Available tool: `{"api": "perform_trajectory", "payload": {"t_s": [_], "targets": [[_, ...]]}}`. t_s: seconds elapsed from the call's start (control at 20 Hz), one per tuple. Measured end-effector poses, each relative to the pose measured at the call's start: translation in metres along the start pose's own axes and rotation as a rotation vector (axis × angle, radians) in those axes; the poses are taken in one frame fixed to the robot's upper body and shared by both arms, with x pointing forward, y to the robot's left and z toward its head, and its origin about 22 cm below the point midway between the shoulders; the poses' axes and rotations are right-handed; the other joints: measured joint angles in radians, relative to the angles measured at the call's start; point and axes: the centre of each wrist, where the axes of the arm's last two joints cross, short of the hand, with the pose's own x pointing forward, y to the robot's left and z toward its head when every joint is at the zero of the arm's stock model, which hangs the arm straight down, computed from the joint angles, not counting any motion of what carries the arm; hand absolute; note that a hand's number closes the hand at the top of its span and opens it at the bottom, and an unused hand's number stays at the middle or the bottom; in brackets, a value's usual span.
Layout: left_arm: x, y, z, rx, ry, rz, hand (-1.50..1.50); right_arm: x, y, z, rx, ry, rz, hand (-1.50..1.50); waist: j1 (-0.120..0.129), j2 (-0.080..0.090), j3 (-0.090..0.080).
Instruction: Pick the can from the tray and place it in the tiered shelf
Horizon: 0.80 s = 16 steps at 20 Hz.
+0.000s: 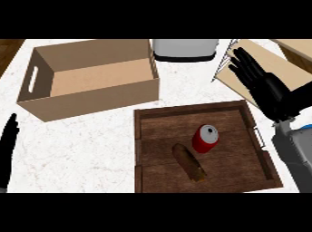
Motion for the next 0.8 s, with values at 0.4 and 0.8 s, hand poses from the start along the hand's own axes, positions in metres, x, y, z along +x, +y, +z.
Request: {"api": "perform_trajectory", "payload": {"t_s": [0.4,0.8], "targets": [[0.019,-0.004,-0.008,-0.118,-0.003,0.142,0.00,0.009,0.051,-0.010,-0.058,-0.080,0.284,1.50,0.000,0.035,0.016],[0.024,-0.005,-0.010,-0.215,0.030,0.225,0.00,-0.033,0.133,0.031,-0.249,-0.100,0.478,-1.50,0.011,0.044,0.024]]}}
